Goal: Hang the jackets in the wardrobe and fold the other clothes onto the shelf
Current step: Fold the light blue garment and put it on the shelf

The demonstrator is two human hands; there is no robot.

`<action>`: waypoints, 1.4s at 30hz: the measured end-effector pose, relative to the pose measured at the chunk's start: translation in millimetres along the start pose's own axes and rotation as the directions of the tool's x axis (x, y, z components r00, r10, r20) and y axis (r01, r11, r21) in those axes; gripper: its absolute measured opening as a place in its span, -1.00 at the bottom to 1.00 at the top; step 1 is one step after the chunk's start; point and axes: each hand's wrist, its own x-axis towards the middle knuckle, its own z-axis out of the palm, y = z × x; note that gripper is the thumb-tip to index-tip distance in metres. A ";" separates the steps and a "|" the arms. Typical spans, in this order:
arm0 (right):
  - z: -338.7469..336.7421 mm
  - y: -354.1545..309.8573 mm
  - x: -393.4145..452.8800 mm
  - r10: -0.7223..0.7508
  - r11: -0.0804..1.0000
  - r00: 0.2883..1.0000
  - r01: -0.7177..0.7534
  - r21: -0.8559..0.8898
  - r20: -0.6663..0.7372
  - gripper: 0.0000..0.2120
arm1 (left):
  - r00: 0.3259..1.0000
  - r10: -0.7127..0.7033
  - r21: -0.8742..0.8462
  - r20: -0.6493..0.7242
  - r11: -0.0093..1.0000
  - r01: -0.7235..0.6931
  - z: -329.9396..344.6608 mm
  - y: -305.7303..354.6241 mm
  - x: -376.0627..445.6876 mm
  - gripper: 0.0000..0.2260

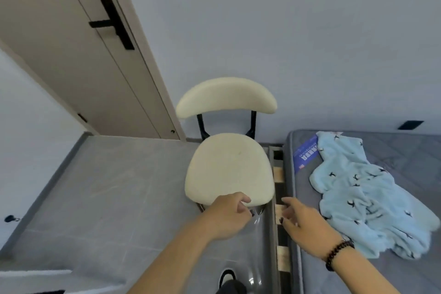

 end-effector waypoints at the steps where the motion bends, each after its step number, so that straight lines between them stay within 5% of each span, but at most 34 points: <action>1: -1.7 11.0 1.2 0.043 0.999 0.999 -0.043 0.014 -0.006 -0.59 | 0.999 0.014 0.011 0.038 1.000 -0.014 2.8 5.1 12.4 -0.65; 10: -13.7 94.8 35.3 0.368 0.915 0.925 -0.343 0.212 -0.093 -0.58 | 0.963 0.059 0.095 0.264 0.992 -0.086 34.5 42.5 120.9 -0.81; 18: -19.1 208.0 74.2 0.572 0.789 0.819 -0.534 0.304 -0.046 -0.55 | 0.927 0.029 0.113 0.373 0.991 -0.077 90.2 73.5 206.9 -0.69; 27: 35.5 333.4 132.2 0.732 0.679 0.680 -0.724 -0.123 0.043 -0.14 | 0.901 -0.080 0.114 0.427 0.993 0.033 160.4 57.6 286.3 -0.71; 32: 66.7 358.3 143.4 0.736 0.660 0.677 -0.723 -0.202 -0.020 -0.29 | 0.898 -0.160 0.126 0.410 0.985 0.118 178.2 40.1 311.3 -0.77; 35: 73.9 373.0 139.8 0.709 0.698 0.702 -0.712 -0.078 -0.064 -0.59 | 0.884 -0.183 0.112 0.430 0.982 0.149 180.7 38.5 320.0 -0.75; 39: 44.2 370.1 141.6 0.720 0.666 0.682 -0.627 0.404 -0.130 -0.80 | 0.897 -0.196 -0.015 0.397 0.975 0.220 172.2 54.6 319.6 -0.72; 42: -4.9 348.5 151.9 0.696 0.636 0.711 -0.547 0.544 -0.098 -0.90 | 0.934 -0.190 -0.144 0.304 0.960 0.242 159.3 74.0 308.4 -0.71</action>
